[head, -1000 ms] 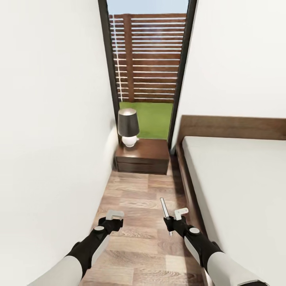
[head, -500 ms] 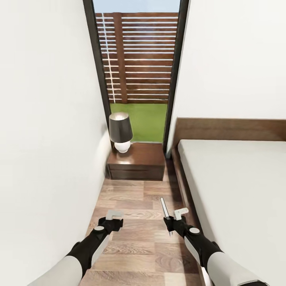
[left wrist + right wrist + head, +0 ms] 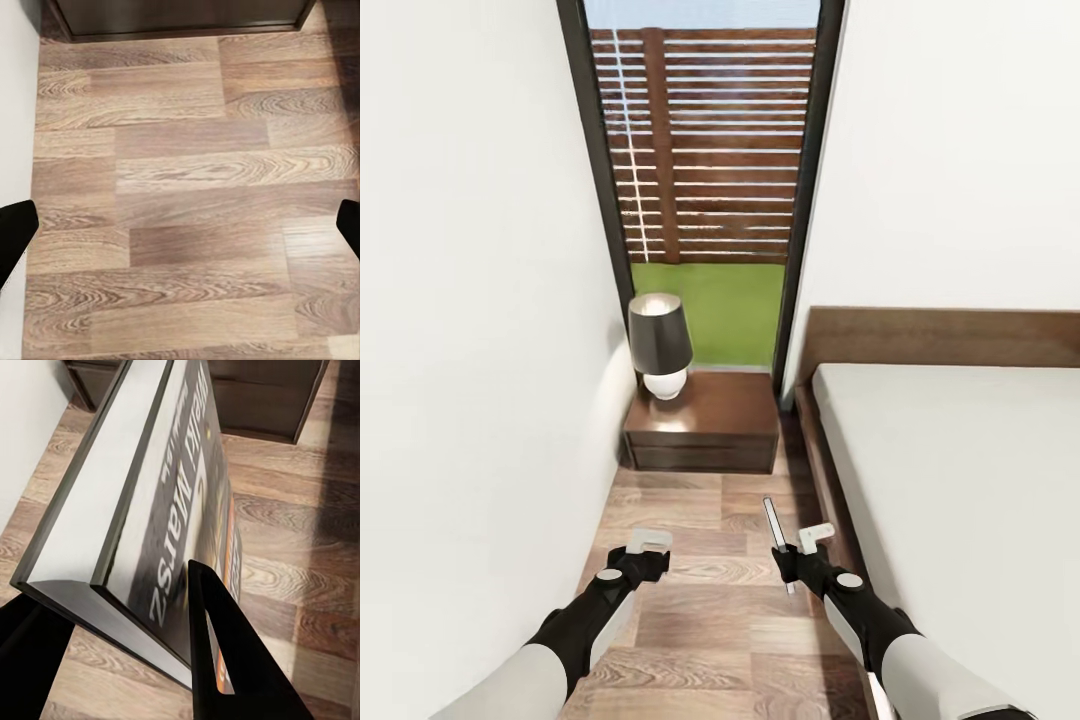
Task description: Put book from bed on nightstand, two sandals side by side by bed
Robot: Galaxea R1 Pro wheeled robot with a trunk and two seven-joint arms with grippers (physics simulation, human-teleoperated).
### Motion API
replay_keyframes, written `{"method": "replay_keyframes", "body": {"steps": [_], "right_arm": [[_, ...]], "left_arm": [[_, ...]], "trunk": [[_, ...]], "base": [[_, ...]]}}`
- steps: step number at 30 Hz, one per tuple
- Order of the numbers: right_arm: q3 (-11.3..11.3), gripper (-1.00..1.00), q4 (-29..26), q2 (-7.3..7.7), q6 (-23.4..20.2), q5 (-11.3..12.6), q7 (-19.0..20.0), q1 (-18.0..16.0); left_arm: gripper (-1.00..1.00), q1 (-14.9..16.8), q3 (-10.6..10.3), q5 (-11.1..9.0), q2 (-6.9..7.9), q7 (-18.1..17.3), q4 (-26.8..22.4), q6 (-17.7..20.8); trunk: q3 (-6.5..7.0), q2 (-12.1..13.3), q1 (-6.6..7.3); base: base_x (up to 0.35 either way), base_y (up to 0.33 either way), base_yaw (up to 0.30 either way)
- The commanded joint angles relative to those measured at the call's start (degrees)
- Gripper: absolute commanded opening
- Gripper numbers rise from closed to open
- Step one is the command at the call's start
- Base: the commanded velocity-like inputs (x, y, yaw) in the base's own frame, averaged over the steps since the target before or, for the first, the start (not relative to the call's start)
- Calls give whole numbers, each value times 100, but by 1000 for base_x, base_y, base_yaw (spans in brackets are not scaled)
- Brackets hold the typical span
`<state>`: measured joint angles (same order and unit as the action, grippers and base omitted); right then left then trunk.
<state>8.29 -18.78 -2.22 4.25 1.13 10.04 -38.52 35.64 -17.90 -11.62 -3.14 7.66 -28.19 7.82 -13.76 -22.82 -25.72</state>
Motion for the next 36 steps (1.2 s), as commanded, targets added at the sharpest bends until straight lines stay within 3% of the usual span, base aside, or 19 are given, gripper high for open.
{"method": "replay_keyframes", "body": {"steps": [1,11,14,24,29,36], "right_arm": [[15,-100,2,2,28,15,7,-6],[38,-100,-52,-1,19,19,53,-6],[47,-100,-482,1,-36,-2,66,-6],[62,-100,-2172,-9,-1167,-104,42,1],[67,-100,-2413,-17,-1416,-503,-105,2],[84,-100,-2468,-38,-1482,-1457,-792,10]], "left_arm": [[100,4,-47,-60,6,52,-11,25],[100,4,-48,-60,1,52,-11,-17],[100,1,-53,-91,3,52,3,-40],[100,-13,-69,-93,-25,48,517,-494],[100,-13,-72,-74,-47,49,658,-578],[100,-13,-73,-66,-55,40,689,-598]], "trunk": [[-10,-10,-6],[-10,-10,-6],[-10,-10,-6],[-10,-10,-6],[-10,-10,-6],[-10,-10,-6]], "base": [[339,0,0],[339,0,0],[339,0,0],[340,0,0],[339,0,0],[272,0,0]]}}
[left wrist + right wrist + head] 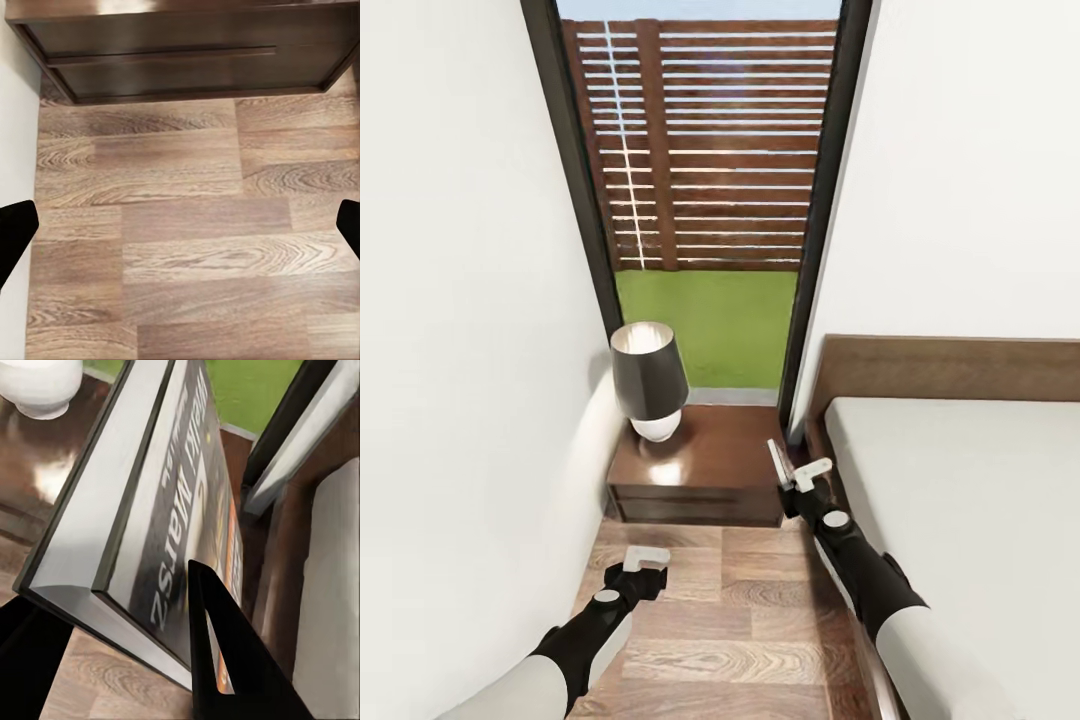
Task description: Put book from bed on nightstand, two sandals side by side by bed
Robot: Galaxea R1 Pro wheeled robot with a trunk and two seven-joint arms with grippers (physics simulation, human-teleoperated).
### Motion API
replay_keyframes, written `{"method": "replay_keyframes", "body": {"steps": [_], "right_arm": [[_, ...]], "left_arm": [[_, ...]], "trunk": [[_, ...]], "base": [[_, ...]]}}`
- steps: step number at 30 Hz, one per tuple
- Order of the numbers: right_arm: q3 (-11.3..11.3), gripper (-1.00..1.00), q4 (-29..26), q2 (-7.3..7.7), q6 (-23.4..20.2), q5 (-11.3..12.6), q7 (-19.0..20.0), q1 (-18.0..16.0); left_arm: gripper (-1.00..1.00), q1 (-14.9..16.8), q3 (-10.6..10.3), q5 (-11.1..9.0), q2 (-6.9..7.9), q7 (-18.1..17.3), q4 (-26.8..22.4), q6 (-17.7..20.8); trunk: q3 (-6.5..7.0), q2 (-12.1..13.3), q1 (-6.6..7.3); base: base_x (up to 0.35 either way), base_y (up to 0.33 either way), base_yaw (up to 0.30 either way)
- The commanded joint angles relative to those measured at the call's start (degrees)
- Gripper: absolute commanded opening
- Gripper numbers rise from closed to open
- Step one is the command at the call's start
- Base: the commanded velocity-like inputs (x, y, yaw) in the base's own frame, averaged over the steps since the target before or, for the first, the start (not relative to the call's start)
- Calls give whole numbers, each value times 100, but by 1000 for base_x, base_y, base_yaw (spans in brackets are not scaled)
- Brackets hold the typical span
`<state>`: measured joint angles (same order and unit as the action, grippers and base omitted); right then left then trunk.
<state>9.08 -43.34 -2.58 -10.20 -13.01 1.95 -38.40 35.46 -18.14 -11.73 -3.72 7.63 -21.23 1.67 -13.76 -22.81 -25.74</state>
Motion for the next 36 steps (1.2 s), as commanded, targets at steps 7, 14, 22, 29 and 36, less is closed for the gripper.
{"method": "replay_keyframes", "body": {"steps": [7,14,22,29,36], "right_arm": [[133,-100,-17,0,-77,-1247,-707,22],[1058,-100,-1,3,-44,-1755,-1472,67],[1146,-100,1,5,-43,-1750,-1546,70],[1148,-100,4,10,-43,-1735,-1548,70],[1149,-100,7,18,-44,-1710,-1549,70]], "left_arm": [[100,4,-50,-50,4,17,-9,11],[100,4,-58,-49,3,-33,-13,9],[100,4,-57,-49,3,-42,-13,9],[100,4,-51,-49,3,-1,-10,0],[100,4,-43,-64,6,48,58,-40]], "trunk": [[-11,-11,-4],[-11,-11,-4],[-11,-11,-4],[-11,-11,-4],[-11,-11,-4]], "base": [[35,0,0],[2,0,0],[0,0,1],[0,0,133],[0,0,227]]}}
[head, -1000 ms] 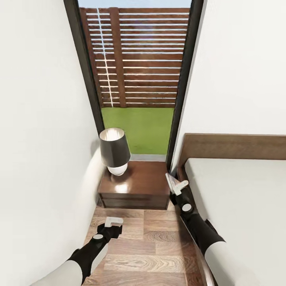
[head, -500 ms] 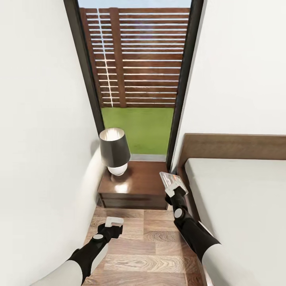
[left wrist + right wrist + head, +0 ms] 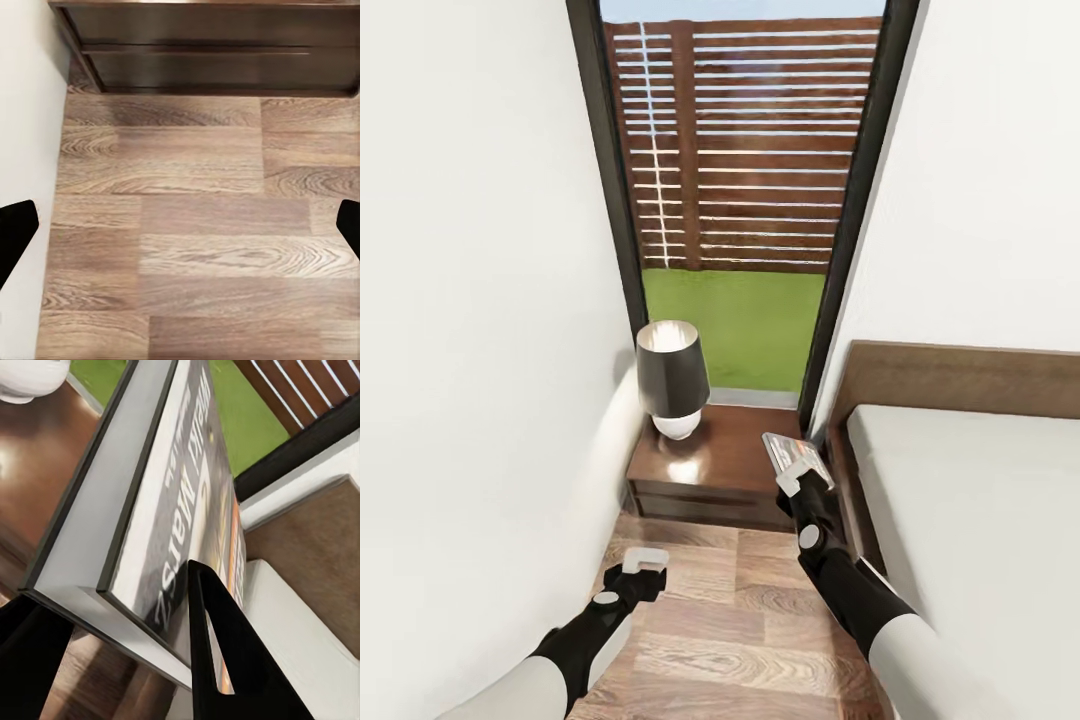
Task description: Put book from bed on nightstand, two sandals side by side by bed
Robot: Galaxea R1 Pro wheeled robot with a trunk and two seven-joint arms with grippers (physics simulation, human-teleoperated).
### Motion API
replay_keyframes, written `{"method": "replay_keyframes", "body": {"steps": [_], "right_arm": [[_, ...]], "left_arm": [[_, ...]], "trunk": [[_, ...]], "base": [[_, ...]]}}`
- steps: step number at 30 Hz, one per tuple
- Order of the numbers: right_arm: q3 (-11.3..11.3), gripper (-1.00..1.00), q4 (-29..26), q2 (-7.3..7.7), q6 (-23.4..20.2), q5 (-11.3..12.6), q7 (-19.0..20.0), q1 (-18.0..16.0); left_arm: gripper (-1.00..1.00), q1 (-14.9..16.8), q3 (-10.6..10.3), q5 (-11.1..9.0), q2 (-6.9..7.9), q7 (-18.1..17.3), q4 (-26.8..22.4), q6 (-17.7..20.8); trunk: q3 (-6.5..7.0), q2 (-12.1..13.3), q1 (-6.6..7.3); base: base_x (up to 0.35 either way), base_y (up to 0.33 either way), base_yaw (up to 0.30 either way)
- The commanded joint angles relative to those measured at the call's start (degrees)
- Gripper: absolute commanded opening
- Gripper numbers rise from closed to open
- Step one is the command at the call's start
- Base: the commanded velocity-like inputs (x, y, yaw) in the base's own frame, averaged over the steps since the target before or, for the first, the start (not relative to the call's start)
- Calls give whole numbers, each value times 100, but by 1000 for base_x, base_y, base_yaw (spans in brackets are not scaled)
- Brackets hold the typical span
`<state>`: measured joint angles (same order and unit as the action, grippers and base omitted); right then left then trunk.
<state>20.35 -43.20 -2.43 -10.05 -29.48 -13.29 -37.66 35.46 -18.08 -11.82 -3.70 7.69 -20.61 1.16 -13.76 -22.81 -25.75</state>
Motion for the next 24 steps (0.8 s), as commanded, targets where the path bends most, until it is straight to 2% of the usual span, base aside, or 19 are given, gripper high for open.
{"method": "replay_keyframes", "body": {"steps": [1,10,18,24], "right_arm": [[21,-100,-6,3,-59,-60,-25,-4],[21,-100,-5,5,-52,-42,-25,-4],[14,-100,-7,5,-58,-40,-29,-4],[7,-100,-8,5,-57,-40,-33,-4]], "left_arm": [[100,3,-48,-59,3,43,11,-12],[100,-1,-47,-85,-2,48,594,-551],[100,-4,-40,-95,-69,48,998,-767],[100,-15,-46,-93,-140,45,1089,-782]], "trunk": [[-10,-11,-3],[-10,-11,-3],[-10,-11,-3],[-10,-11,-3]], "base": [[0,0,121],[49,0,40],[277,0,3],[324,0,0]]}}
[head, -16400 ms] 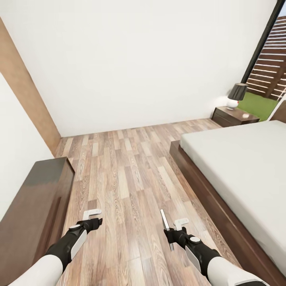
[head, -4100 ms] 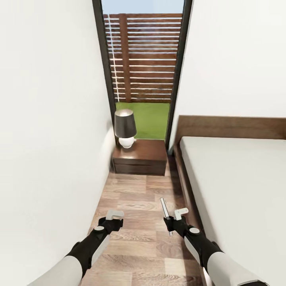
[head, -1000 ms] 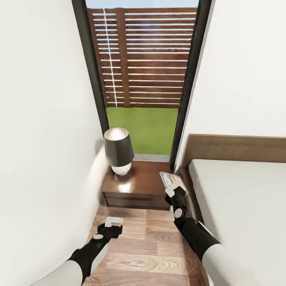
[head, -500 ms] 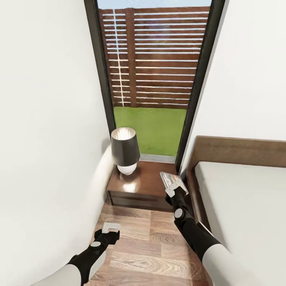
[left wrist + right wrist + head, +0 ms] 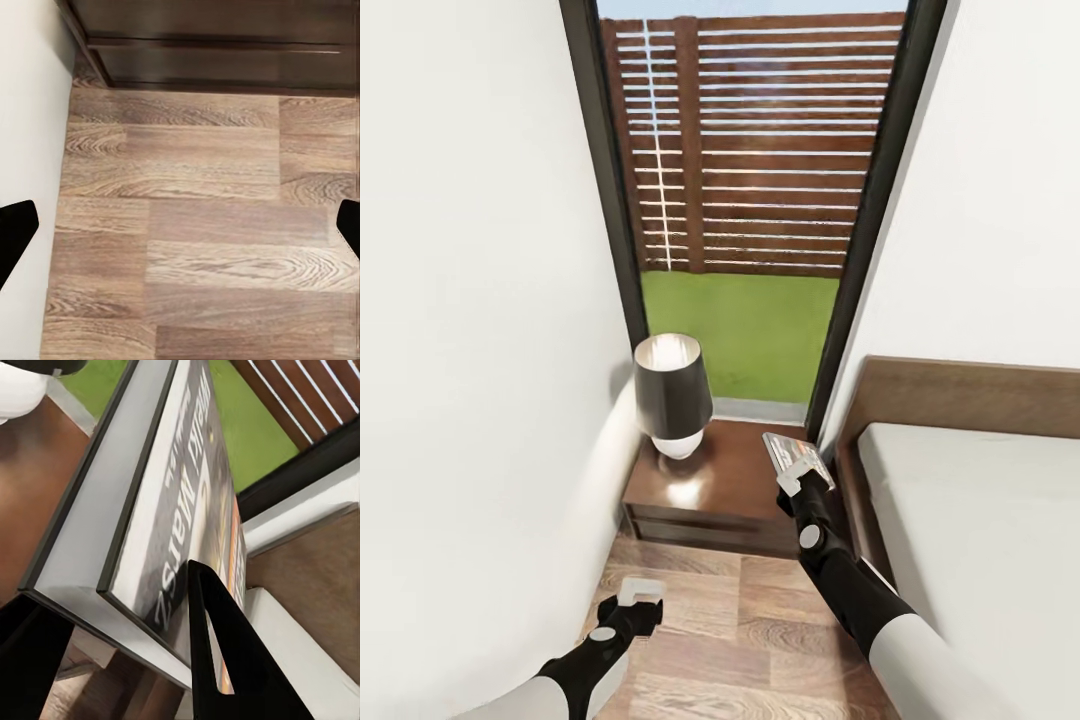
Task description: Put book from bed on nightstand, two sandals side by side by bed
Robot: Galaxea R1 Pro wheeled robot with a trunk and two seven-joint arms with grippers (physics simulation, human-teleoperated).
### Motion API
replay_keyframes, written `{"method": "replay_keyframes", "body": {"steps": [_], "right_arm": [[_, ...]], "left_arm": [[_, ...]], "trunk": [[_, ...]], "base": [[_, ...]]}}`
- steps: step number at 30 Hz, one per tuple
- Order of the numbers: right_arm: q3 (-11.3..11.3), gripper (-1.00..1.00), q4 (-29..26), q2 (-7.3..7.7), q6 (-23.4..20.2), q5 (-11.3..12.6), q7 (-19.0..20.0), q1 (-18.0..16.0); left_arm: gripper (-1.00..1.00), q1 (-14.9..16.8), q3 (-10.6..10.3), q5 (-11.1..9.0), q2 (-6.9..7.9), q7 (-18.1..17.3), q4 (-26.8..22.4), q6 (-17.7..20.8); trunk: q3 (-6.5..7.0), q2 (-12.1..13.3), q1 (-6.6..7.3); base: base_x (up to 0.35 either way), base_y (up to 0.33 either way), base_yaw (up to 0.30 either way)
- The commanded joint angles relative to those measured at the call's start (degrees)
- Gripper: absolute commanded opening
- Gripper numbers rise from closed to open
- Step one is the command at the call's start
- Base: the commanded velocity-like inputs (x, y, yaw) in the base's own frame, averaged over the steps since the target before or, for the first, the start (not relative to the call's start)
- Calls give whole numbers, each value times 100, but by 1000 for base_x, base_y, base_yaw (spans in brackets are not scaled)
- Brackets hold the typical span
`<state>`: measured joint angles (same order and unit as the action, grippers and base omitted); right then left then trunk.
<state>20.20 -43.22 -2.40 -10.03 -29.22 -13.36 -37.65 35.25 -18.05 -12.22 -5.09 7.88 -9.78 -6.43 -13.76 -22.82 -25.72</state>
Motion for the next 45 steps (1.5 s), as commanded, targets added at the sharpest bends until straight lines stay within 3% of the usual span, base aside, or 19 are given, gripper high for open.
{"method": "replay_keyframes", "body": {"steps": [1,6,9,10,14,23,35,45], "right_arm": [[21,-100,-6,2,-57,-66,-26,-5],[19,-100,-10,2,-54,-66,-26,-5],[19,-100,-11,2,-53,-66,-26,-5],[19,-100,-11,2,-52,-66,-26,-5],[19,-100,-11,2,-52,-66,-26,-5],[16,-100,-11,6,-52,-72,-26,-5],[10,-100,-11,12,-56,-83,-26,-5],[17,-100,-4,-5,-53,-86,-118,-5]], "left_arm": [[100,3,-48,-53,-16,27,11,-23],[100,-20,-49,-50,-102,21,144,-58],[100,-29,-45,-55,-108,21,196,-243],[100,-77,-37,-64,-103,26,217,-500],[100,-140,-29,-81,-83,29,229,-677],[100,-221,-12,-102,-4,38,239,-709],[100,-392,-5,-114,282,38,240,-719],[100,-396,-13,-105,218,38,240,-718]], "trunk": [[-10,-10,-6],[-10,-10,-6],[-10,-10,-6],[-10,-10,-6],[-10,-10,-6],[-10,-10,-6],[-10,-10,-6],[-10,-10,-6]], "base": [[326,0,0],[306,0,0],[116,0,0],[38,0,0],[17,0,0],[1,0,0],[9,0,0],[290,0,0]]}}
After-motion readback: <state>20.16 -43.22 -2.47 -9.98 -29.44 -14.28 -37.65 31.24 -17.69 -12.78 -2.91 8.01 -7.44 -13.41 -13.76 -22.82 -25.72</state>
